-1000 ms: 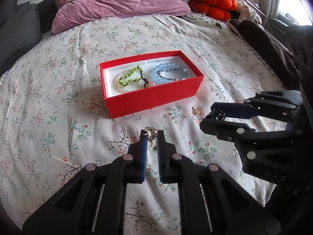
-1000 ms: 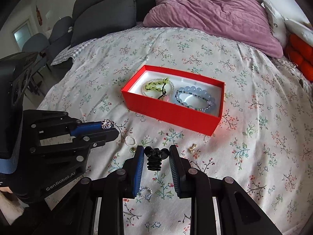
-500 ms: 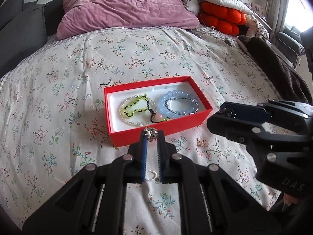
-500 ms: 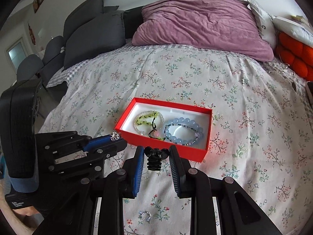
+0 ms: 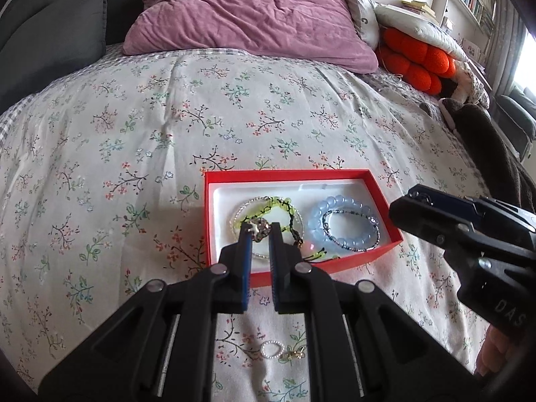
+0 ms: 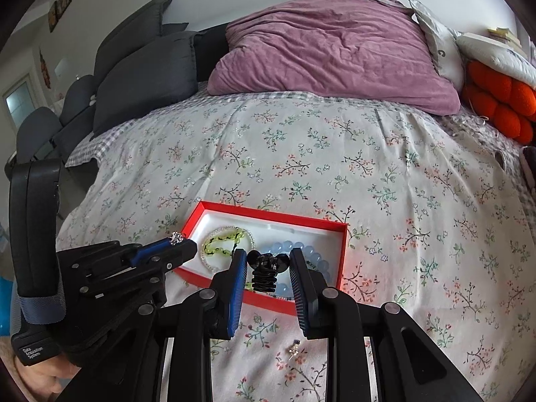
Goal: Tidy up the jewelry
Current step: 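Carry the charm and earring over the red box with both grippers, then open both grippers to release the charm and earring into the box, then move both open grippers toward the silver ring and remaining earrings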
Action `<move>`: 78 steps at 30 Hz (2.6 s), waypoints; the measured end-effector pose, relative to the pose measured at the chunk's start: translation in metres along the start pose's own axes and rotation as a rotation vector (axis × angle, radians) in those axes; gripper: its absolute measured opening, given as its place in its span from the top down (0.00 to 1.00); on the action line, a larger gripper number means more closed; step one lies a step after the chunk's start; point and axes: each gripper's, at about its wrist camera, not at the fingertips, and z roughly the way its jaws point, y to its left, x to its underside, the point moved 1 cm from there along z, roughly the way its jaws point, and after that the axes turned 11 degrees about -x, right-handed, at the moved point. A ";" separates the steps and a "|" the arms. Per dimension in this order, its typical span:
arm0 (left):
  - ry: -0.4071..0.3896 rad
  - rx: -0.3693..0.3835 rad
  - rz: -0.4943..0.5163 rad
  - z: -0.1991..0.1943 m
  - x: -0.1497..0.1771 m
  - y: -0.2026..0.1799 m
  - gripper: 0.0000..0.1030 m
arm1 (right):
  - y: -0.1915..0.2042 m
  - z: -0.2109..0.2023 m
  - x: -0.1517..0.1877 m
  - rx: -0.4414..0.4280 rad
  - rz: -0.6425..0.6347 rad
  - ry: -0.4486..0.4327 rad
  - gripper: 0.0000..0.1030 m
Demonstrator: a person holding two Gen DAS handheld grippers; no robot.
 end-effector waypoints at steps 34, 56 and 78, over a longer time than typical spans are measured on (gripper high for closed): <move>0.009 -0.065 -0.008 0.004 -0.003 0.006 0.37 | -0.037 0.010 -0.003 0.039 0.103 0.031 0.38; 0.174 -0.058 -0.005 -0.032 0.037 0.028 0.04 | -0.017 -0.035 0.030 0.075 0.013 0.099 0.21; 0.284 -0.021 0.183 -0.023 0.096 0.023 0.04 | -0.020 -0.011 0.085 0.118 -0.052 0.287 0.21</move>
